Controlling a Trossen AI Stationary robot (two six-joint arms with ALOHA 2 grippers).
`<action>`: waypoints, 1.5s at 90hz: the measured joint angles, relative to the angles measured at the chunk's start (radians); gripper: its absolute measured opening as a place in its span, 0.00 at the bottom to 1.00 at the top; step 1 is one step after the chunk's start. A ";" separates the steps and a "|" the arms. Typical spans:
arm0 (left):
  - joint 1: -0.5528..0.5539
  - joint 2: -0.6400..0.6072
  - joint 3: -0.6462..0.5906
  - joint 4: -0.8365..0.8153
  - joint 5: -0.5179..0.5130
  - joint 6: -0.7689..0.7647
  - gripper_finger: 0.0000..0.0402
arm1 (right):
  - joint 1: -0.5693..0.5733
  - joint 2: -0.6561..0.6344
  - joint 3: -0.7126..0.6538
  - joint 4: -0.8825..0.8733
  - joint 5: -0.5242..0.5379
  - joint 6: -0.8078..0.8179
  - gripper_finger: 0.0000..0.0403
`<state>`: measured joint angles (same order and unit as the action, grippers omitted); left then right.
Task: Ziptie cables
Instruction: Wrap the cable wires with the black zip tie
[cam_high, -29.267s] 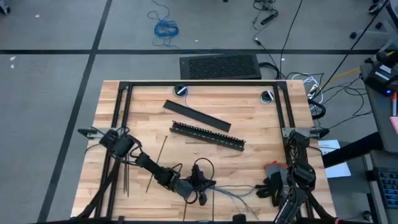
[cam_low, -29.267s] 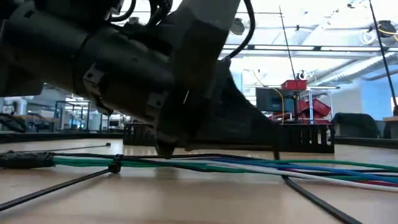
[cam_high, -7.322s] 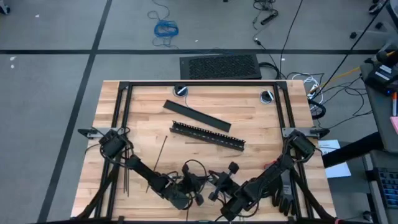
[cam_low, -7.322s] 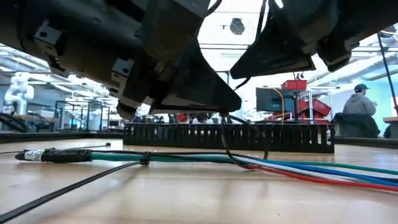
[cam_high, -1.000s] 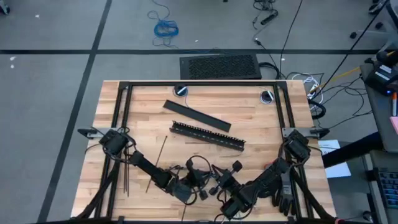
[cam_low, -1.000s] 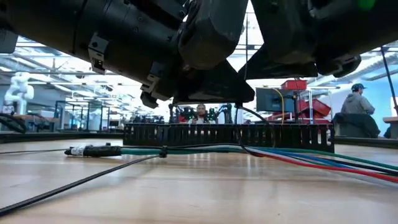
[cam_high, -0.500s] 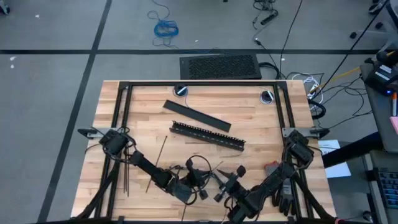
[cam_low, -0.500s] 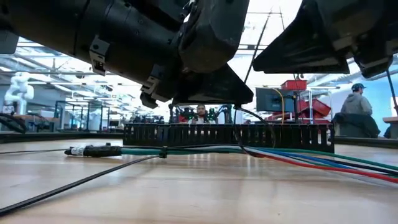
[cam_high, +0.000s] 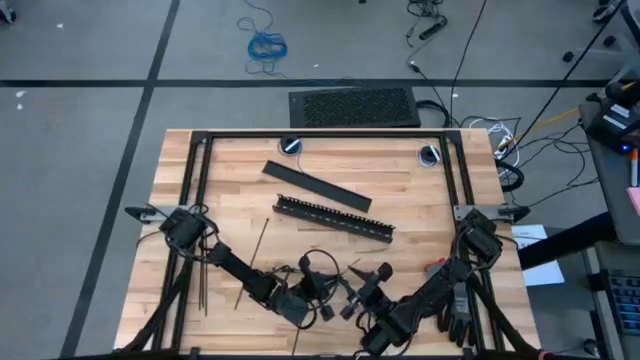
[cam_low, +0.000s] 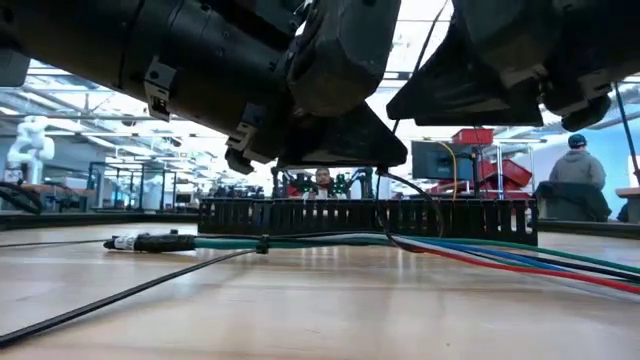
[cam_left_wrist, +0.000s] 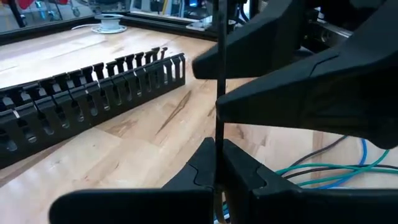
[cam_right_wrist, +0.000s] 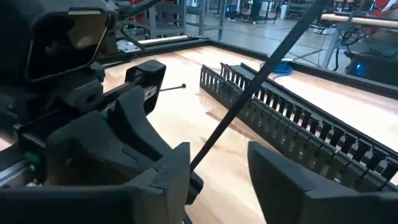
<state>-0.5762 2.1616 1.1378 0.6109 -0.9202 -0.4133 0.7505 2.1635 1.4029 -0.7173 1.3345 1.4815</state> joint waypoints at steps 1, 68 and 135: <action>0.000 0.000 0.000 0.000 -0.001 0.000 0.04 | -0.001 0.000 0.000 0.001 -0.001 0.000 0.32; -0.002 0.000 0.000 0.001 0.008 0.000 0.04 | -0.045 -0.005 0.000 -0.021 0.009 -0.188 0.00; 0.000 0.000 0.000 -0.062 -0.008 0.001 0.04 | 0.085 -0.326 -0.001 -0.098 -0.462 0.175 0.17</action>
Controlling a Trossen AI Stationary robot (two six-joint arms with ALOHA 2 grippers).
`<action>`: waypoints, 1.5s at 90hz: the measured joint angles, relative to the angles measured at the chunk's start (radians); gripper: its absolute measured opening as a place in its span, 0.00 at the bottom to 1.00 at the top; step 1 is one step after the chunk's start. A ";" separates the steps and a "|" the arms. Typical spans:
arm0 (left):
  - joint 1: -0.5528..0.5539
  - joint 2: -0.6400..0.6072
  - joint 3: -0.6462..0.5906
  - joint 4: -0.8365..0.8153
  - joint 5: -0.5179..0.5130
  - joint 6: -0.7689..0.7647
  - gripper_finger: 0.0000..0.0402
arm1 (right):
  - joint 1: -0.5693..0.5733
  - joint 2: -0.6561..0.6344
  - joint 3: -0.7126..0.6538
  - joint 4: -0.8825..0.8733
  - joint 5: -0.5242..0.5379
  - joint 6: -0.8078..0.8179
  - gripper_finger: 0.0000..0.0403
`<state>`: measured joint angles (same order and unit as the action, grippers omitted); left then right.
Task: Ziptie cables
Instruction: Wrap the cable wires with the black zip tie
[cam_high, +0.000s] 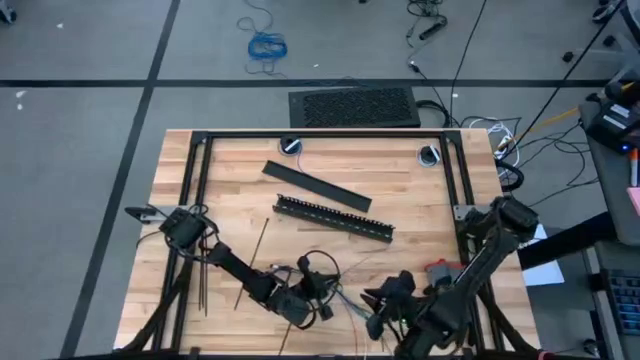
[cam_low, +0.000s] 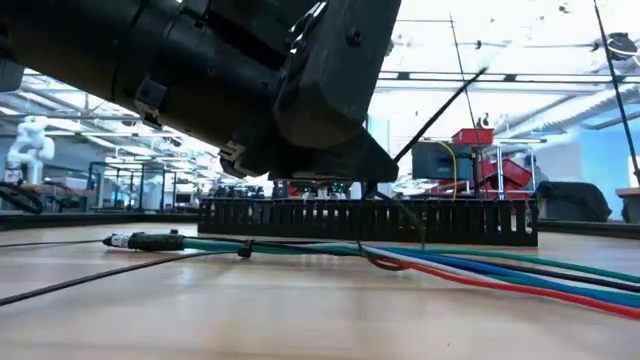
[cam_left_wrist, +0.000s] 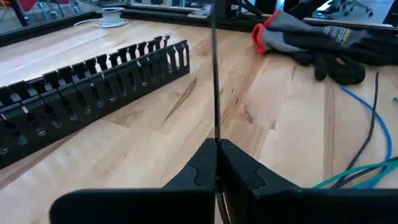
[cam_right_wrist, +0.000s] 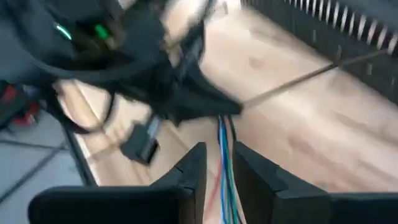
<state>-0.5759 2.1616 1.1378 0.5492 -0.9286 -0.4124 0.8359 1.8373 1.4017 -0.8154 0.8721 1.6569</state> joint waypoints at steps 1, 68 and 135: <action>0.000 0.000 0.000 0.001 -0.002 0.000 0.04 | -0.005 0.002 0.000 0.001 0.002 0.007 0.17; 0.006 0.000 0.000 -0.011 -0.017 0.001 0.04 | -0.198 0.097 0.000 0.033 -0.018 0.269 0.57; 0.009 0.000 0.000 -0.012 -0.018 0.002 0.04 | -0.216 0.097 0.000 0.010 -0.093 0.136 0.04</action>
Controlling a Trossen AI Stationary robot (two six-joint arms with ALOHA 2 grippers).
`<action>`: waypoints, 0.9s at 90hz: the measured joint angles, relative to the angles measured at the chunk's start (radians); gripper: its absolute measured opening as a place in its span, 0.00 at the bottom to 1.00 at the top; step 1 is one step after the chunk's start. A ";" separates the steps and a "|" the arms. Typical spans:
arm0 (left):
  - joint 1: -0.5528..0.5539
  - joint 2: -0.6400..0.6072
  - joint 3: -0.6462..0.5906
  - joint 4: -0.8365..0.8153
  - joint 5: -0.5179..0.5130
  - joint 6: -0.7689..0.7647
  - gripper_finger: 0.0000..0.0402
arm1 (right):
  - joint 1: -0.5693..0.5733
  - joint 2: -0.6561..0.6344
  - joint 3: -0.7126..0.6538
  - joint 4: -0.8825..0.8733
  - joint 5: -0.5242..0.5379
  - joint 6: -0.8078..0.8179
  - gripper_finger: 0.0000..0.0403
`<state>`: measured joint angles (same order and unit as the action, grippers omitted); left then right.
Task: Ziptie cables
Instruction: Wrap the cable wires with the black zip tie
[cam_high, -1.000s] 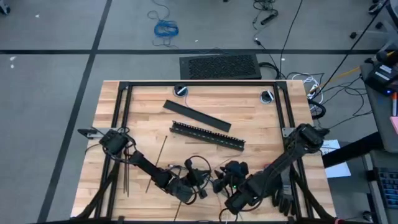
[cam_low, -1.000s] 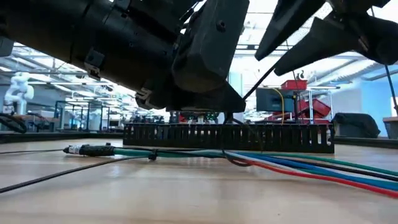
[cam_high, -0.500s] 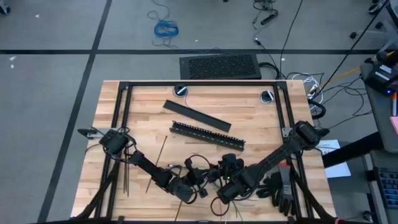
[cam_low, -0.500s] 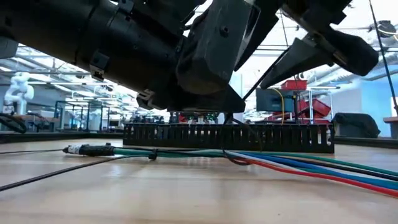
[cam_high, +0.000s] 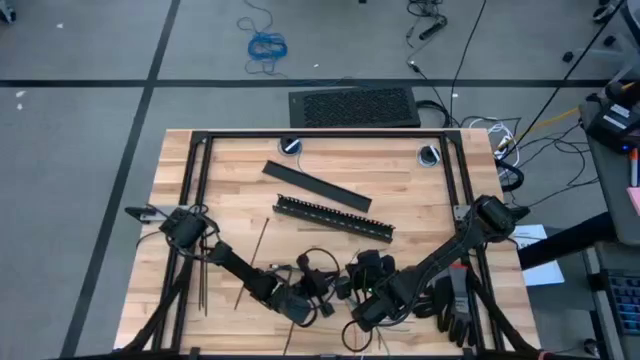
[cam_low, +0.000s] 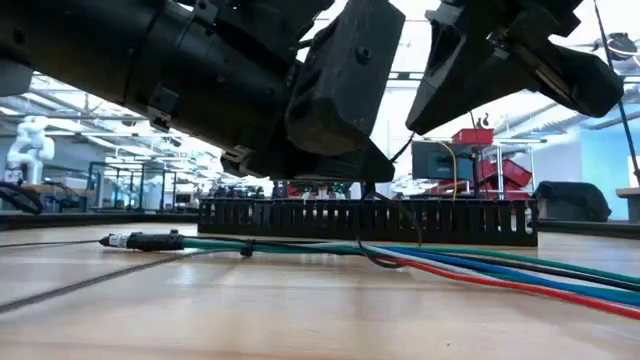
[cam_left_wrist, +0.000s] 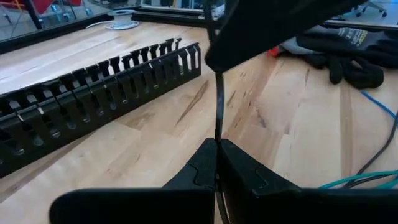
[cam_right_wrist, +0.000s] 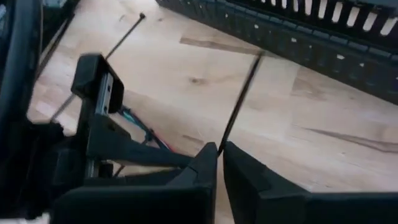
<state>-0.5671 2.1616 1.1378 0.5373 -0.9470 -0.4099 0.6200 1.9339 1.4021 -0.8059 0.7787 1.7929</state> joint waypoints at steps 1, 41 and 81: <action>0.000 0.000 0.000 0.000 0.000 0.000 0.04 | -0.001 0.000 0.000 0.000 -0.001 -0.004 0.04; 0.000 0.000 0.001 -0.009 -0.002 -0.003 0.04 | -0.011 0.000 0.000 -0.151 0.068 -0.079 0.00; 0.003 0.001 0.000 -0.028 0.008 -0.029 0.04 | -0.002 0.000 0.000 -0.124 0.106 -0.131 0.00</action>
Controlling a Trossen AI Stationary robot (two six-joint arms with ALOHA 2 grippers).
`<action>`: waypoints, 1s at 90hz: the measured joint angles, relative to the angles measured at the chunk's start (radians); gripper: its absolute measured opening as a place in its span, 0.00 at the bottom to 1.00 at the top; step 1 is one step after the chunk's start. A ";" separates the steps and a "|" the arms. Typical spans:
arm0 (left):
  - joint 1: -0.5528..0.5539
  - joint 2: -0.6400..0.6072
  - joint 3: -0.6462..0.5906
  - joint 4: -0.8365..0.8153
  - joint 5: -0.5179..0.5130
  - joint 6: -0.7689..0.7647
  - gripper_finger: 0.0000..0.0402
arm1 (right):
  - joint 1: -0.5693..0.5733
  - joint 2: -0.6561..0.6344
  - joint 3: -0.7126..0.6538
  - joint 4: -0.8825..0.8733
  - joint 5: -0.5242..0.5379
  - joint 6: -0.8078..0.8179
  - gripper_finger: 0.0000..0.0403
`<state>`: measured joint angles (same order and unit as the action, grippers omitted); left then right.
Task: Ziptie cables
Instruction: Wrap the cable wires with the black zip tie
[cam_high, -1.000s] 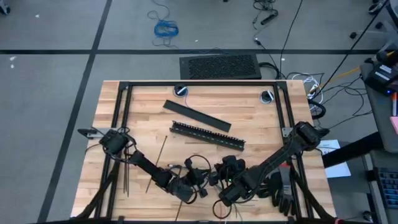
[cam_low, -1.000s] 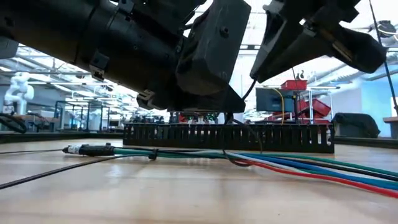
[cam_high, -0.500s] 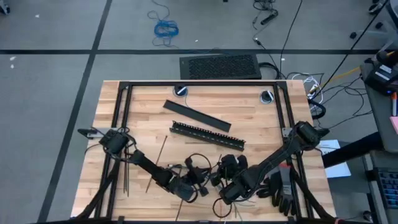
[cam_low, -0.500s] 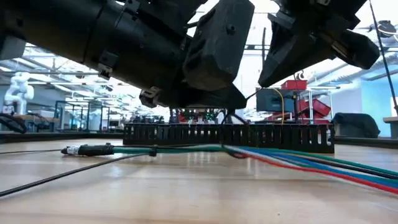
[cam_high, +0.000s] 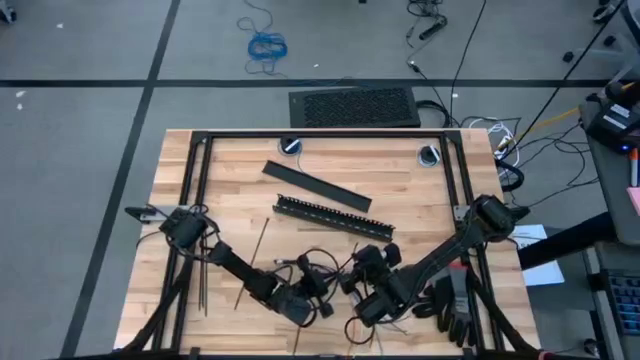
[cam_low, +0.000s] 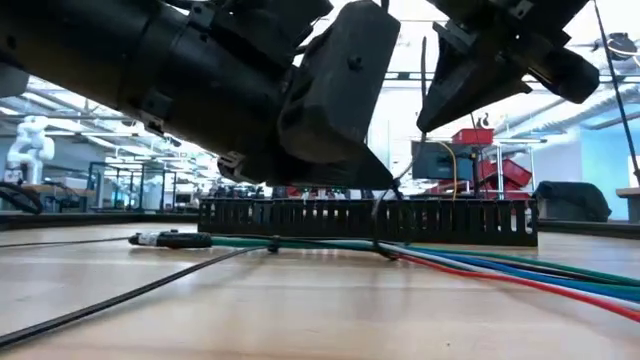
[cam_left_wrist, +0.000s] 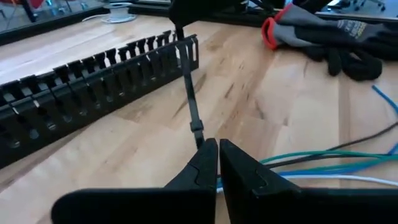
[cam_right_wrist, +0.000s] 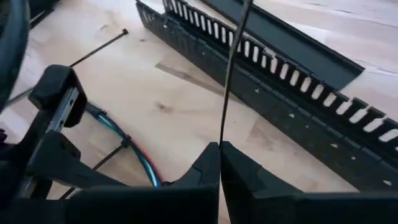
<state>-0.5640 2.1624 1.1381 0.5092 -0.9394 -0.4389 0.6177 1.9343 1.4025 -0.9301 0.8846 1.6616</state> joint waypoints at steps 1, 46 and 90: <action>0.000 0.000 0.000 0.001 -0.003 0.000 0.04 | 0.001 0.000 0.000 0.006 0.000 -0.005 0.00; 0.022 0.000 0.000 0.006 -0.035 -0.022 0.04 | 0.019 0.000 0.000 0.092 0.009 -0.085 0.00; 0.029 0.000 -0.001 0.001 0.194 0.108 0.19 | 0.066 0.000 0.000 0.146 0.006 -0.236 0.00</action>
<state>-0.5353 2.1624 1.1374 0.5102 -0.7453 -0.3307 0.6832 1.9339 1.4025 -0.7841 0.8901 1.4254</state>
